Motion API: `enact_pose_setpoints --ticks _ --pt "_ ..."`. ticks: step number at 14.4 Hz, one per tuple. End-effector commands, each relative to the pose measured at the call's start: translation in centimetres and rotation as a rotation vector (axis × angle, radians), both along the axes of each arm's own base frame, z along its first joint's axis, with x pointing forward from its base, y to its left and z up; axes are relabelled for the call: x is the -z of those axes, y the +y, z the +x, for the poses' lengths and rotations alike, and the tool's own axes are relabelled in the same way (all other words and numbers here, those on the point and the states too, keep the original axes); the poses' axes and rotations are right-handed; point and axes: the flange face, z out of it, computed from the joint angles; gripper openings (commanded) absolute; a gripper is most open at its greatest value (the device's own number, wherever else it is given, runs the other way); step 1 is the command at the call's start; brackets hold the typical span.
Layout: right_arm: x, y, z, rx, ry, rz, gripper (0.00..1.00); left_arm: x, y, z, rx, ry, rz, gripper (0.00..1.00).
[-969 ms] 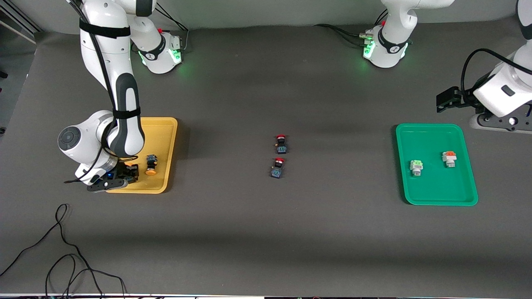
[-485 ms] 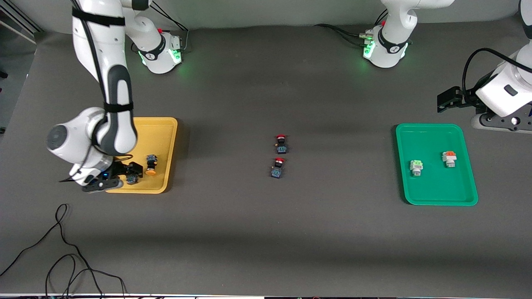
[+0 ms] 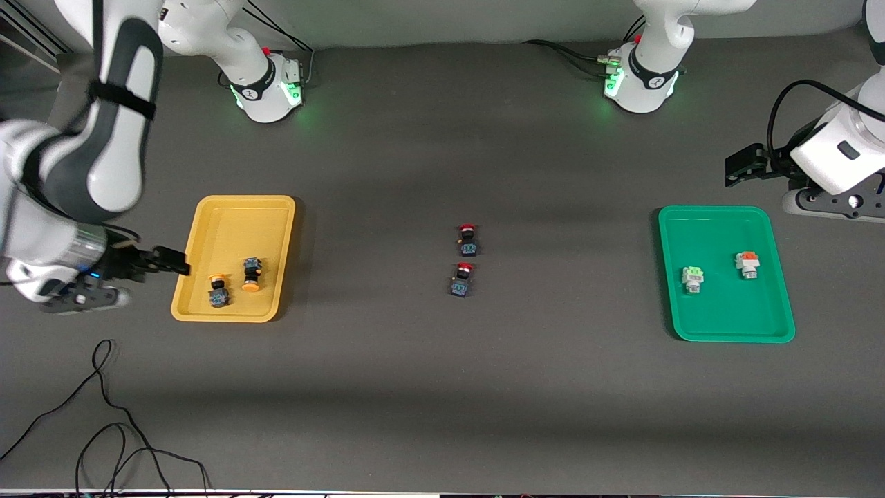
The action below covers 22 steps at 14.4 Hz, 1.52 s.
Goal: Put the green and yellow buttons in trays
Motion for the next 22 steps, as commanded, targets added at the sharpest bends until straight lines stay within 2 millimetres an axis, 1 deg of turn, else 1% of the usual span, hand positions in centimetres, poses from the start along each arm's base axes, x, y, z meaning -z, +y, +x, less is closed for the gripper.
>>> enact_pose_setpoints --ticks 1,2,3,4,5,8,10,13,15,16,17,22 --pt "-7.4 1.5 -0.7 0.036 0.027 -0.045 1.0 -0.5 -0.1 -0.6 0.004 0.0 -0.014 1.0" --pt "-10.1 1.5 -1.2 0.032 0.026 -0.066 1.0 -0.7 -0.1 -0.5 0.006 -0.002 -0.011 1.0" --pt "-12.2 1.9 -1.7 0.025 0.029 -0.087 1.0 -0.7 -0.1 -0.5 0.006 -0.004 -0.007 1.0" --pt "-13.6 2.2 -2.2 0.019 0.04 -0.106 1.0 -0.6 0.0 -0.5 0.008 -0.003 -0.002 1.0" --pt "-14.1 2.1 -2.4 0.022 0.048 -0.12 1.0 -0.7 0.0 -0.4 0.008 -0.005 -0.001 1.0" --pt "-14.8 0.4 -2.9 0.042 0.047 -0.111 1.0 -1.1 -0.5 -0.3 0.019 -0.014 0.005 1.0" --pt "-14.8 0.4 -3.0 0.046 0.047 -0.11 1.0 -1.0 -0.6 -0.3 0.02 -0.014 0.005 1.0" --pt "-14.8 1.2 -3.0 0.032 0.047 -0.109 1.0 -0.9 -0.4 -0.2 0.017 -0.014 0.006 1.0" --pt "-14.7 1.2 -3.0 0.033 0.049 -0.109 1.0 -0.9 -0.5 -0.2 0.017 -0.014 0.005 1.0" --pt "-14.7 0.4 -3.0 0.034 0.05 -0.107 1.0 -0.9 -0.5 -0.1 0.018 -0.017 0.005 1.0" --pt "-14.8 0.2 -3.0 0.039 0.048 -0.109 1.0 -0.9 -0.5 0.0 0.017 -0.021 0.006 1.0" --pt "-14.5 0.4 -2.9 0.045 0.053 -0.105 1.0 -0.8 -0.4 0.0 0.015 -0.019 0.005 1.0"
